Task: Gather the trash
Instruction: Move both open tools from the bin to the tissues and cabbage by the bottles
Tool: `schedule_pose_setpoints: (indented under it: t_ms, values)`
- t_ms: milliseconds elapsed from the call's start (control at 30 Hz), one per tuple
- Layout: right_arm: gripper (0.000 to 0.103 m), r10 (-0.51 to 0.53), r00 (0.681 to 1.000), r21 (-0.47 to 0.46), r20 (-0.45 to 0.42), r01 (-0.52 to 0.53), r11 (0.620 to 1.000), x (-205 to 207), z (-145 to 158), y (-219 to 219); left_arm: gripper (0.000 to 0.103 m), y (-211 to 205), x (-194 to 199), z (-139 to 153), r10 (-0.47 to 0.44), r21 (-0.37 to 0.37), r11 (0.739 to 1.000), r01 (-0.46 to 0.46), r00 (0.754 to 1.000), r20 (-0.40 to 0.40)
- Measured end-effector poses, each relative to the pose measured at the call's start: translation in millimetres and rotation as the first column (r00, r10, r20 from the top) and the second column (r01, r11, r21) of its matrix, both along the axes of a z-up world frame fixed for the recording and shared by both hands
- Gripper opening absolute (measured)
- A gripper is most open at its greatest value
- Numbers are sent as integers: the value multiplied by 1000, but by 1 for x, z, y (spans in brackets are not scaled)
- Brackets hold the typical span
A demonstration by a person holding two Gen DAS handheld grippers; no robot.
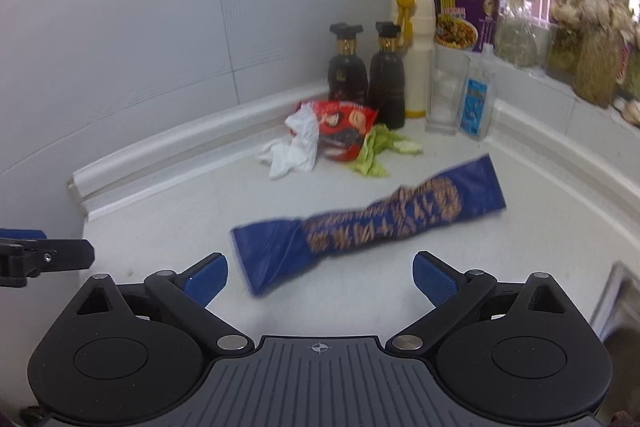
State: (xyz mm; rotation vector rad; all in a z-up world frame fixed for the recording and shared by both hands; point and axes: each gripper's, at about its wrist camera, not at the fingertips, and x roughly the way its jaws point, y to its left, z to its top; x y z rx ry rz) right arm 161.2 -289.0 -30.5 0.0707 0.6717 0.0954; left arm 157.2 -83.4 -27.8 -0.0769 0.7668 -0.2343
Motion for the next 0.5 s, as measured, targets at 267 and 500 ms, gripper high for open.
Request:
schedule_pose_setpoints:
  t_ms: [267, 500]
  values:
    - [101, 68, 997, -84, -27, -70, 994, 88, -6, -40, 102, -40, 77, -8, -49, 34, 998, 48, 999, 20]
    - [101, 380, 910, -228, -163, -410, 883, 156, -18, -52, 102, -70, 124, -28, -110, 75, 991, 107, 993, 36]
